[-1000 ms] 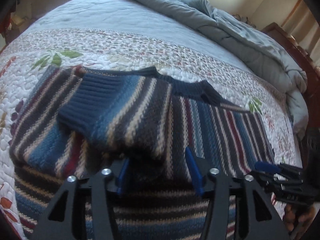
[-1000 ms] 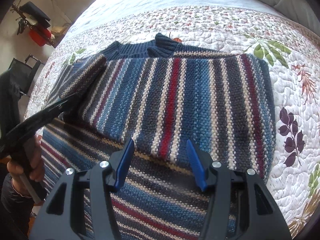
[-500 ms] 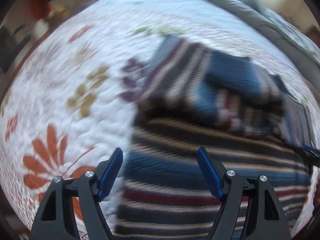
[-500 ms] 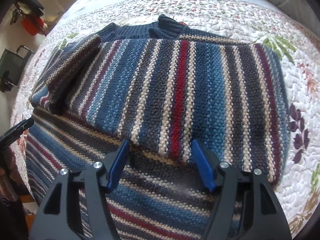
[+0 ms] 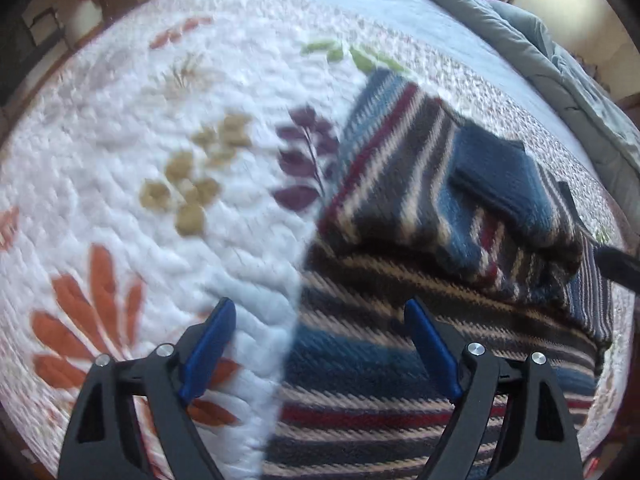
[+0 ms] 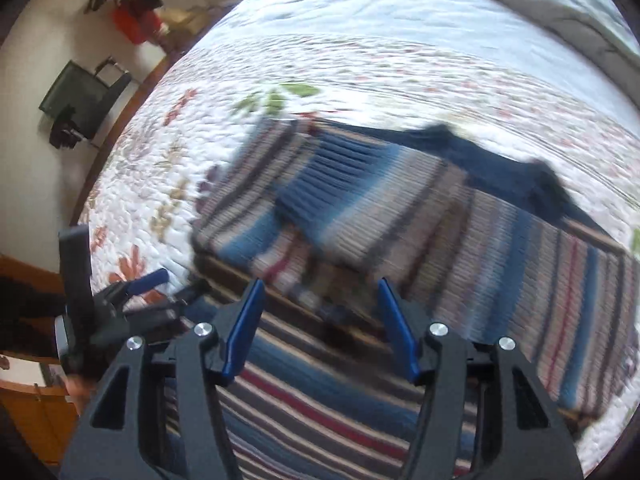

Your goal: Fold small clothes

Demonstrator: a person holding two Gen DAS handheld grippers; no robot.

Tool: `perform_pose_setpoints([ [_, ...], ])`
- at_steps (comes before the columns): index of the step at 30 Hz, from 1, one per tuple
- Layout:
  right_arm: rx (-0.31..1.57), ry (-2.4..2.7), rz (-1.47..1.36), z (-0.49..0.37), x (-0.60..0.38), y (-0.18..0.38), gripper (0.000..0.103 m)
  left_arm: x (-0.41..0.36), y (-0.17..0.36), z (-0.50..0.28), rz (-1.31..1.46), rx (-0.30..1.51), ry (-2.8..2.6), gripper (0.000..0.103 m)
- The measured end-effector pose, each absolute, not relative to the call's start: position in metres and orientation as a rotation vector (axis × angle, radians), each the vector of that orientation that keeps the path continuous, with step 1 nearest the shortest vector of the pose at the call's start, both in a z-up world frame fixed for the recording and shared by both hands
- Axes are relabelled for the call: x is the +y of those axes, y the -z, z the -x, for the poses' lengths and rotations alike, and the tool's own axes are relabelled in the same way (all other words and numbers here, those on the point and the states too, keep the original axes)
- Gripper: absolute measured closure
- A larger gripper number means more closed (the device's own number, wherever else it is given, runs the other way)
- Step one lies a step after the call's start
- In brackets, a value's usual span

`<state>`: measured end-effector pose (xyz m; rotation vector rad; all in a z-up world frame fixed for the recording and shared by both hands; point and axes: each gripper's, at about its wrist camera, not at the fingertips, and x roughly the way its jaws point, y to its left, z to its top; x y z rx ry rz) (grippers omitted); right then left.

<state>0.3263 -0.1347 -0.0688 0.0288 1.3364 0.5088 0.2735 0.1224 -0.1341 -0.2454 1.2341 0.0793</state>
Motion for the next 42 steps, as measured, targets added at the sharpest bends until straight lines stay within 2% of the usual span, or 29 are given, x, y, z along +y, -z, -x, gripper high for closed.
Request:
perform_pose_setpoints([
  [3, 1.363, -0.473, -0.032, -0.352, -0.098, 0.084, 0.044, 0.133, 0.129, -0.273, 0.176, 1.208, -0.12, 0.016],
  [6, 1.403, -0.447, -0.054, -0.371, -0.078, 0.103, 0.044, 0.147, 0.128, -0.274, 0.219, 1.184, -0.105, 0.016],
  [9, 1.419, -0.422, -0.051, -0.375, -0.068, 0.115, 0.039, 0.149, 0.128, -0.275, 0.177, 1.173, -0.132, 0.016],
  [16, 1.438, -0.293, 0.098, -0.382, -0.053, 0.146, 0.039, 0.148, 0.129, -0.272, 0.179, 1.179, -0.121, 0.016],
  [18, 1.416, -0.274, 0.145, -0.381, -0.049, 0.148, 0.047, 0.145, 0.13, -0.272, 0.178, 1.178, -0.113, 0.016],
  [20, 1.386, -0.232, 0.195, -0.379, -0.05, 0.146, 0.081, 0.142, 0.13, -0.273, 0.167, 1.176, -0.107, 0.016],
  [22, 1.37, -0.247, 0.184, -0.377, -0.06, 0.139, 0.092, 0.14, 0.13, -0.272, 0.158, 1.172, -0.11, 0.016],
  [23, 1.368, -0.266, 0.128, -0.376, -0.072, 0.132, 0.094, 0.139, 0.131, -0.272, 0.156, 1.172, -0.108, 0.016],
  [32, 1.25, -0.252, -0.173, -0.362, -0.203, 0.066, 0.094, 0.118, 0.133, -0.27, 0.107, 1.162, -0.085, 0.016],
  [36, 1.233, -0.163, -0.212, -0.35, -0.268, 0.06, 0.093, 0.103, 0.134, -0.27, 0.086, 1.159, -0.062, 0.016],
  [39, 1.259, -0.123, -0.283, -0.338, -0.313, 0.076, 0.088, 0.087, 0.133, -0.268, 0.043, 1.148, -0.044, 0.016],
  [42, 1.315, -0.071, -0.314, -0.325, -0.346, 0.099, 0.073, 0.072, 0.13, -0.266, 0.011, 1.136, -0.018, 0.016],
])
